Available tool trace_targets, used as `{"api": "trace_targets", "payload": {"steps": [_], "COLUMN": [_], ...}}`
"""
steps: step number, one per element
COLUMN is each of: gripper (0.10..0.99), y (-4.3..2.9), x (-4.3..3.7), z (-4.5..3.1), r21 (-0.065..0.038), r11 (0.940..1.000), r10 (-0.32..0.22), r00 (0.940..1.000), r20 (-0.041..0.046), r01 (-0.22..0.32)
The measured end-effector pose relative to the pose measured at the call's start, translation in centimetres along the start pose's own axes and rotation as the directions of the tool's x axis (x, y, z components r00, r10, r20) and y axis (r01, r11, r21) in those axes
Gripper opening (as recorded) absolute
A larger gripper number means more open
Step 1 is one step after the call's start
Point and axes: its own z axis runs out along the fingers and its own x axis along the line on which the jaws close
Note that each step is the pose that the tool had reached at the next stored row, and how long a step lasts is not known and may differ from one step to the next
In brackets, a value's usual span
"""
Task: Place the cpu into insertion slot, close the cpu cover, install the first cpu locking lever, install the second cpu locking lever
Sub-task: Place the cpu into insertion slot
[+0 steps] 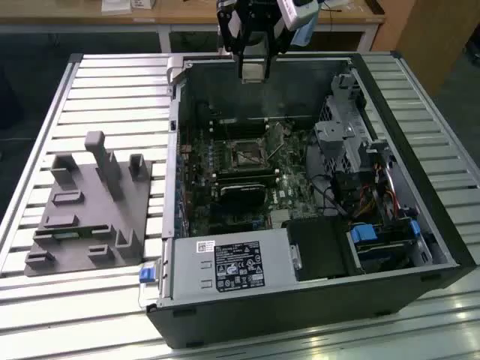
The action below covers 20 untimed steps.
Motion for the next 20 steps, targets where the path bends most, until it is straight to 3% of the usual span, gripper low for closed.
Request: {"api": "trace_targets", "payload": {"steps": [13,20], "gripper": [0.537,0.537], "y": [0.00,-0.08], "x": [0.00,-0.02], "z": [0.02,0.94], "r21": [0.000,0.000], "r11": [1.0000,1.0000], "r10": [0.000,0.000], "r00": [1.0000,1.0000], "r20": [0.0000,0.0000], "r01": [0.000,0.000]}}
